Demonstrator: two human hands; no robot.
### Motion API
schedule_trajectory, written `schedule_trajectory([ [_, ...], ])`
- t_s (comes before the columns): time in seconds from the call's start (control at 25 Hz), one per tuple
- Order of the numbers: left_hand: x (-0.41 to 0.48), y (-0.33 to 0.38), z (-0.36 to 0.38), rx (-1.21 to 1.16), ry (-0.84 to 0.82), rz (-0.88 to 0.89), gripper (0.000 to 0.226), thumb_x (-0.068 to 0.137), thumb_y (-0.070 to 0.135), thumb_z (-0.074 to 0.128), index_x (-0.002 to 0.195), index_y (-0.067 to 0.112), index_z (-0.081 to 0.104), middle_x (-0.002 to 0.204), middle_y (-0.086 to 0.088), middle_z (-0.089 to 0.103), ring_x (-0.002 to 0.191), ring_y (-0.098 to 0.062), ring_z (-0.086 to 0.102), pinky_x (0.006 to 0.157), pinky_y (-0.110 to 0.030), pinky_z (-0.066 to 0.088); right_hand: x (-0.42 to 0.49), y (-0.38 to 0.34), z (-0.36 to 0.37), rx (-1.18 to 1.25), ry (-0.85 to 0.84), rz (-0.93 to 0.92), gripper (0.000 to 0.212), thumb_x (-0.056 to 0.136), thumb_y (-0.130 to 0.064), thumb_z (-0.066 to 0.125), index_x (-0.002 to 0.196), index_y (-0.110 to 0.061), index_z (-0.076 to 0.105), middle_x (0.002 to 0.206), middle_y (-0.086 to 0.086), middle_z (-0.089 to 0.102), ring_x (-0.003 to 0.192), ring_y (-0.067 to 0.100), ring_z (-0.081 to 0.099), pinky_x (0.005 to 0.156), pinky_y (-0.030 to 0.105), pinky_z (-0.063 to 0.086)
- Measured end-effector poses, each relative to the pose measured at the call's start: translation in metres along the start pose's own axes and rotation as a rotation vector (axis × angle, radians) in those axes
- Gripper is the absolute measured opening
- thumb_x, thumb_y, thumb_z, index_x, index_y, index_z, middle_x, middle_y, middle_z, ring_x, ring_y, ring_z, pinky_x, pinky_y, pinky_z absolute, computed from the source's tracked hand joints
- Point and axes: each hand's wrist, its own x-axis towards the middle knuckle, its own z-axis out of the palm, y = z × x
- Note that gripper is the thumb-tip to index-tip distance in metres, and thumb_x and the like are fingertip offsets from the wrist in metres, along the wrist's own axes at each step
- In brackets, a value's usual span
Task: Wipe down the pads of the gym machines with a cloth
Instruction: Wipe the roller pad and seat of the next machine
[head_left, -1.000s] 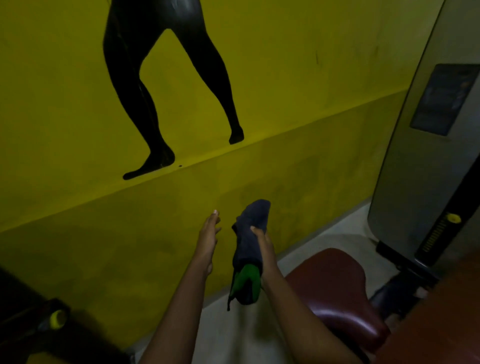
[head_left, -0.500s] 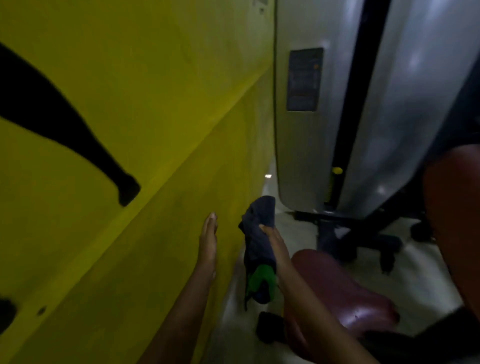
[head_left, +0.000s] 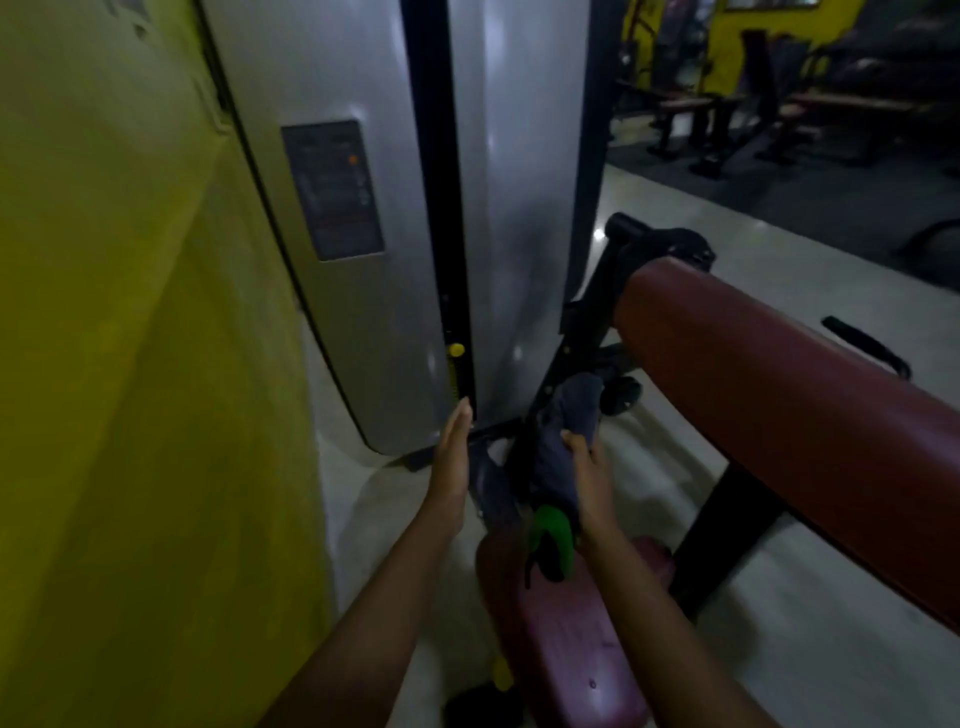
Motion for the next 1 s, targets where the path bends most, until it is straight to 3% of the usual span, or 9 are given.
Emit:
schedule_trajectory([
  [0.12, 0.025, 0.009, 0.023, 0.053, -0.147, 0.014, 0.046, 0.102, 0.029, 0.029, 0.146, 0.016, 0.029, 0.152, 0.001, 0.030, 0.140, -0.015, 0.028, 0.100, -0.019, 0.026, 0.017, 0.001, -0.003, 0.040, 0.166, -0.083, 0.010, 0.096, -0.011, 0.045, 0.091, -0.015, 0.053, 0.079, 0.003, 0.051, 0.072, 0.014, 0.050, 0.066, 0.029, 0.039],
  [0.28, 0.053, 0.019, 0.066, 0.188, -0.334, 0.109, 0.046, 0.100, 0.028, 0.034, 0.145, 0.016, 0.031, 0.151, -0.001, 0.032, 0.140, -0.016, 0.030, 0.101, -0.019, 0.027, 0.022, -0.010, -0.019, -0.044, 0.424, -0.240, 0.007, 0.094, -0.004, 0.046, 0.098, -0.007, 0.051, 0.083, 0.008, 0.051, 0.077, 0.019, 0.050, 0.062, 0.020, 0.039],
  [0.36, 0.067, 0.021, 0.091, 0.320, -0.455, 0.199, 0.046, 0.099, 0.030, 0.037, 0.144, 0.020, 0.032, 0.151, 0.000, 0.031, 0.140, -0.016, 0.029, 0.102, -0.020, 0.026, 0.022, -0.011, -0.031, -0.051, 0.519, -0.260, 0.015, 0.094, -0.005, 0.048, 0.109, -0.008, 0.052, 0.096, 0.008, 0.055, 0.089, 0.021, 0.053, 0.071, 0.023, 0.040],
  [0.48, 0.084, 0.028, 0.132, 0.477, -0.676, 0.356, 0.046, 0.099, 0.030, 0.040, 0.143, 0.021, 0.033, 0.152, 0.002, 0.028, 0.140, -0.014, 0.026, 0.102, -0.020, 0.023, 0.024, -0.016, -0.045, -0.010, 0.711, -0.245, 0.042, 0.096, -0.009, 0.047, 0.137, -0.008, 0.039, 0.131, 0.008, 0.048, 0.118, 0.021, 0.047, 0.090, 0.029, 0.038],
  [0.56, 0.100, 0.036, 0.159, 0.520, -0.808, 0.512, 0.045, 0.099, 0.026, 0.041, 0.143, 0.018, 0.035, 0.152, -0.002, 0.029, 0.142, -0.016, 0.024, 0.107, -0.022, 0.021, 0.030, -0.023, -0.050, -0.014, 0.845, -0.275, 0.045, 0.096, -0.011, 0.048, 0.139, -0.009, 0.037, 0.141, 0.010, 0.042, 0.126, 0.026, 0.043, 0.094, 0.028, 0.037],
  [0.68, 0.134, 0.048, 0.197, 0.545, -1.038, 0.715, 0.044, 0.098, 0.023, 0.043, 0.142, 0.015, 0.037, 0.151, -0.006, 0.031, 0.143, -0.020, 0.024, 0.118, -0.037, 0.017, 0.051, -0.032, -0.046, -0.065, 1.082, -0.381, 0.045, 0.094, -0.014, 0.054, 0.136, -0.006, 0.041, 0.143, 0.012, 0.039, 0.128, 0.027, 0.041, 0.096, 0.026, 0.035],
  [0.76, 0.162, 0.058, 0.216, 0.565, -1.124, 0.810, 0.045, 0.098, 0.024, 0.043, 0.142, 0.014, 0.036, 0.151, -0.007, 0.033, 0.142, -0.021, 0.025, 0.118, -0.043, 0.018, 0.066, -0.044, -0.032, -0.170, 1.267, -0.468, 0.051, 0.089, -0.027, 0.054, 0.135, -0.007, 0.044, 0.143, 0.011, 0.037, 0.129, 0.025, 0.040, 0.099, 0.026, 0.032],
  [0.88, 0.200, 0.069, 0.228, 0.522, -1.153, 0.882, 0.045, 0.098, 0.024, 0.043, 0.142, 0.013, 0.036, 0.150, -0.006, 0.034, 0.140, -0.019, 0.029, 0.117, -0.041, 0.019, 0.109, -0.067, -0.018, -0.475, 1.537, -0.487, 0.055, 0.084, -0.032, 0.049, 0.137, -0.018, 0.044, 0.146, 0.012, 0.035, 0.128, 0.028, 0.033, 0.099, 0.036, 0.031],
  [1.0, 0.219, 0.067, 0.227, 0.511, -1.187, 0.870, 0.048, 0.098, 0.025, 0.044, 0.143, 0.013, 0.033, 0.150, -0.006, 0.033, 0.140, -0.019, 0.028, 0.118, -0.040, 0.019, 0.163, -0.078, -0.026, -0.903, 1.542, -0.289, 0.061, 0.078, -0.039, 0.042, 0.138, -0.030, 0.039, 0.148, 0.010, 0.032, 0.129, 0.027, 0.026, 0.097, 0.053, 0.034],
])
